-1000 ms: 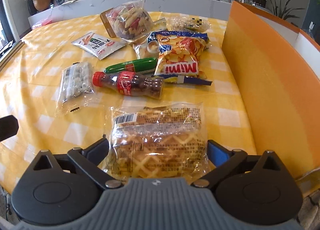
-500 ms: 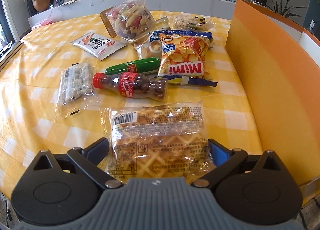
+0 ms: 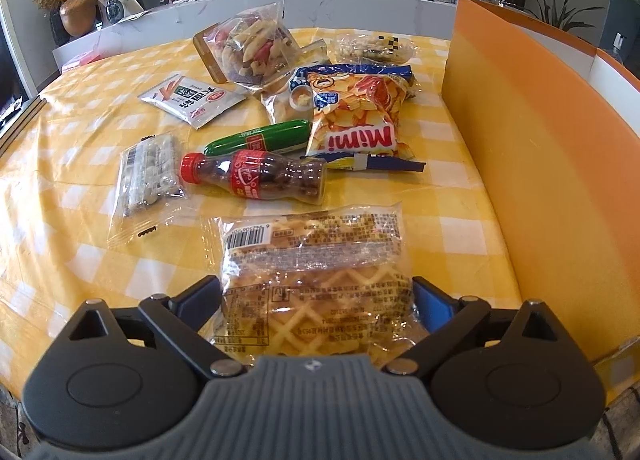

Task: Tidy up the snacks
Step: 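Grasp the Coca-Cola bottle with the left tool while the right tool holds the waffle bag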

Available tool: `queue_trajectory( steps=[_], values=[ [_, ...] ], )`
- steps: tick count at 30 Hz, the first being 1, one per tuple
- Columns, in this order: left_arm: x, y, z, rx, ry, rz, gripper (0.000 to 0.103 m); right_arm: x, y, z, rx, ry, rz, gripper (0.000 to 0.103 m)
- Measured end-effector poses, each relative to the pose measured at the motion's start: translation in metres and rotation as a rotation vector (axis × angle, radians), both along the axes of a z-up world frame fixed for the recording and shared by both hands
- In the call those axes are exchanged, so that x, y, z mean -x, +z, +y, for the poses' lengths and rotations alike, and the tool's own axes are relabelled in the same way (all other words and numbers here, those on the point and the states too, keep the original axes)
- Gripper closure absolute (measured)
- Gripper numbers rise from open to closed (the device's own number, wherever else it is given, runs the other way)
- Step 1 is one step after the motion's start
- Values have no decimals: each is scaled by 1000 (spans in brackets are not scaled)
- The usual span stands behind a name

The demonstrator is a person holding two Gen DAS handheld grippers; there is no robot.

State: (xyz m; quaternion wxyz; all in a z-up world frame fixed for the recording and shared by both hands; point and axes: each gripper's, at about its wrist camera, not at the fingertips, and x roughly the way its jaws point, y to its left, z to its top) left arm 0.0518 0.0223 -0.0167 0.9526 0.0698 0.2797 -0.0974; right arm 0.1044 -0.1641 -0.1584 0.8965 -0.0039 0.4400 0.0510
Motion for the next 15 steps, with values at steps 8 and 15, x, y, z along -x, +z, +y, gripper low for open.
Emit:
queue_trajectory(
  steps=[8, 15],
  values=[
    [-51, -33, -25, -211, -298, -7, 0, 1, -1, -1, -7, -1, -5, 5],
    [-82, -73, -48, -242, -476, 75, 0, 2, -2, 0, 4, -2, -5, 4]
  ],
)
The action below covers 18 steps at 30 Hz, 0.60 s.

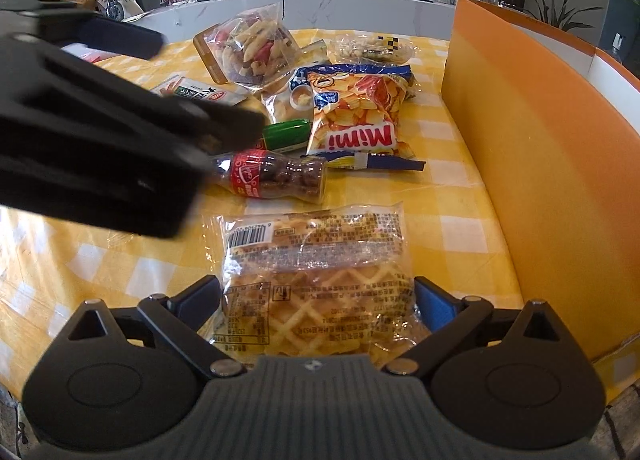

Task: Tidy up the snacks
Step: 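Grasp the Coca-Cola bottle with the left tool while the right tool holds the waffle bag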

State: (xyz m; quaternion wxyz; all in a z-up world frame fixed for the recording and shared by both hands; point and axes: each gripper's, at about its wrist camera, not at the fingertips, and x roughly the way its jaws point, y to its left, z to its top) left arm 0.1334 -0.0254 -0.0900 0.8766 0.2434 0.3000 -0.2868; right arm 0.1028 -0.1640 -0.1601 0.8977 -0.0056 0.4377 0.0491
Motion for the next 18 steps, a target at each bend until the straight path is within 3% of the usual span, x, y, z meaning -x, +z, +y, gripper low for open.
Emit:
queue_trajectory(
  steps=[5, 8, 12, 15, 18],
  values=[
    [-22, -25, -5, -36, -60, 147, 0, 0, -1, 0, 1, 0, -2, 4],
    [-36, -32, 0, -26, -32, 189, 0, 0, -1, 0, 3, 1, -2, 4],
    [-55, -44, 10, 12, 19, 313, 5, -1, -2, 2, 12, 7, 1, 3],
    [-56, -46, 18, 55, 22, 310, 7, -1, -2, 4, 21, 12, 2, 3],
    [-51, -45, 17, 76, 56, 308, 22, -1, -2, 4, 21, 14, 1, 3]
  ],
)
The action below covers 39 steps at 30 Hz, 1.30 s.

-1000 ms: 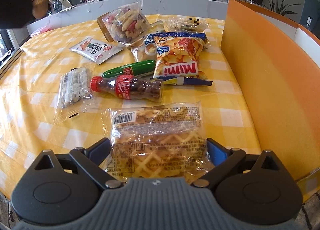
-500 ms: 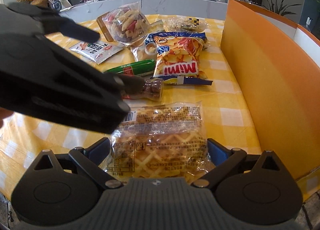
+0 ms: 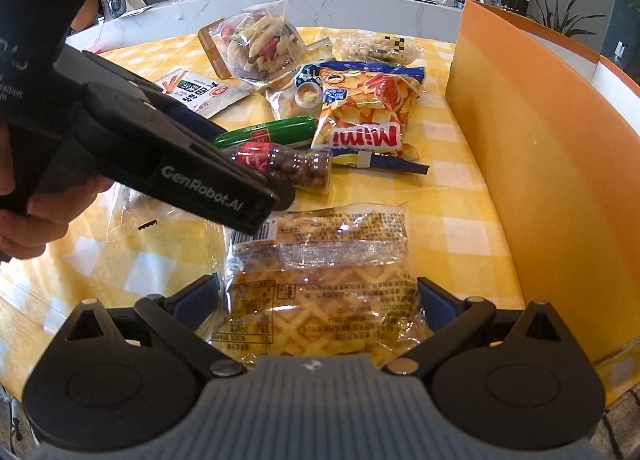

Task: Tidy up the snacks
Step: 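Grasp the Coca-Cola bottle with the left tool while the right tool holds the waffle bag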

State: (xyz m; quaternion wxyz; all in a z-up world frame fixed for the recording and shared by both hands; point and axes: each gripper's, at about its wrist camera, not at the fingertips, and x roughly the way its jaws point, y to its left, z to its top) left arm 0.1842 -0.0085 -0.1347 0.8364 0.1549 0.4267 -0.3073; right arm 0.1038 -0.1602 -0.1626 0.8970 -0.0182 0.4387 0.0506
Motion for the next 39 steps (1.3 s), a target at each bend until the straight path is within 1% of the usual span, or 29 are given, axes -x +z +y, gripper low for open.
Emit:
queue_trajectory(
  steps=[2, 5, 8, 11, 12, 13, 14, 15, 18, 20, 24, 26, 28, 29, 30, 31, 32, 33, 35, 37, 39],
  values=[
    [8, 2, -3, -13, 26, -4, 27, 0, 0, 0, 0, -1, 0, 3],
    [19, 5, -5, -21, 45, -25, 39, 0, 0, 0, 1, -2, 0, 3],
    [28, 8, -5, -42, 68, -72, 40, 2, 2, -4, -24, -22, -17, 9],
    [38, 13, -1, -26, 85, -112, 43, 3, 3, -6, -43, -41, -26, 13],
    [39, 17, 0, -10, 92, -118, 51, 4, 3, -6, -39, -43, -27, 14],
    [42, 22, 3, 15, 97, -122, 73, 4, 3, -6, -40, -44, -28, 14],
    [44, 28, 5, 32, 108, -120, 79, 4, 4, -6, -41, -45, -29, 15],
    [44, 34, 5, 36, 130, -126, 83, 4, 4, -7, -44, -47, -31, 16],
    [49, 34, 7, 10, 153, -137, 83, 5, 5, -8, -50, -51, -32, 17],
    [51, 31, 11, 9, 152, -172, 83, 5, 5, -8, -49, -50, -32, 17],
    [47, 33, 16, 29, 116, -157, 82, 5, 5, -8, -46, -49, -33, 17],
    [41, 32, 14, 9, 80, -181, 69, 4, 4, -6, -38, -44, -32, 17],
    [35, 30, 15, 12, 61, -182, 43, 6, 5, -6, -34, -39, -32, 17],
    [31, 29, 16, 23, 61, -157, 35, 6, 4, -6, -35, -38, -32, 17],
    [24, 26, 16, 27, 62, -104, 27, 6, 4, -6, -38, -39, -32, 17],
    [19, 22, 16, 30, 68, -45, 27, 6, 4, -7, -41, -40, -32, 17],
    [18, 19, 18, 47, 78, -10, 27, 6, 4, -7, -42, -40, -32, 17],
    [18, 19, 20, 59, 82, -5, 31, 6, 5, -7, -43, -40, -33, 17],
    [28, 23, 24, 78, 79, -58, 32, 6, 5, -7, -44, -40, -33, 17],
    [39, 29, 26, 81, 46, -114, 33, 6, 5, -7, -41, -39, -32, 17],
    [48, 34, 27, 79, 7, -137, 36, 6, 5, -7, -38, -37, -32, 16]
  ],
)
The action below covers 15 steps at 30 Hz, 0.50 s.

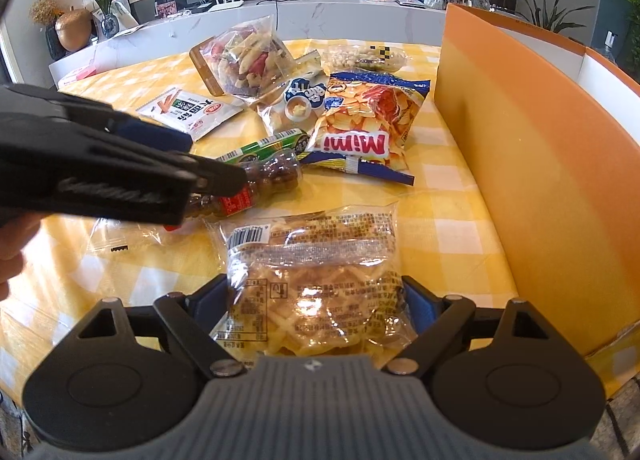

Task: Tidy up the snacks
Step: 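Grasp the Coca-Cola bottle with the left tool while the right tool holds the waffle bag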

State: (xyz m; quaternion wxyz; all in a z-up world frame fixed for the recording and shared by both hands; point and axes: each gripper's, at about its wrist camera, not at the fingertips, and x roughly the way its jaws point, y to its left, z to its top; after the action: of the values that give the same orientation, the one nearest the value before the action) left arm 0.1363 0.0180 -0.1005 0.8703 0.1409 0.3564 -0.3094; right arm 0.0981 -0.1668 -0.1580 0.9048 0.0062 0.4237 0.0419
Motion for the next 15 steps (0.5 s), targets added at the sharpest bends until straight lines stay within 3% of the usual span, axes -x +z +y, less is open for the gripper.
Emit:
queue_trajectory(
  steps=[2, 3, 4, 5, 15],
  values=[
    [2, 0, -3, -25, -43, 20, 38, 0, 0, 0, 2, 1, 1, 16],
    [1, -3, -7, -52, -47, 34, 46, 0, 0, 1, 3, 1, 1, 16],
    [-1, -9, -12, -95, -33, 49, 61, 0, 0, 1, 5, 1, 1, 16],
    [-5, -13, -15, -121, -21, 67, 64, 0, 0, 1, 5, 2, 1, 16],
    [-14, -27, -21, -89, 34, 108, 70, -1, 0, 2, 6, 7, 1, 17]
  ],
)
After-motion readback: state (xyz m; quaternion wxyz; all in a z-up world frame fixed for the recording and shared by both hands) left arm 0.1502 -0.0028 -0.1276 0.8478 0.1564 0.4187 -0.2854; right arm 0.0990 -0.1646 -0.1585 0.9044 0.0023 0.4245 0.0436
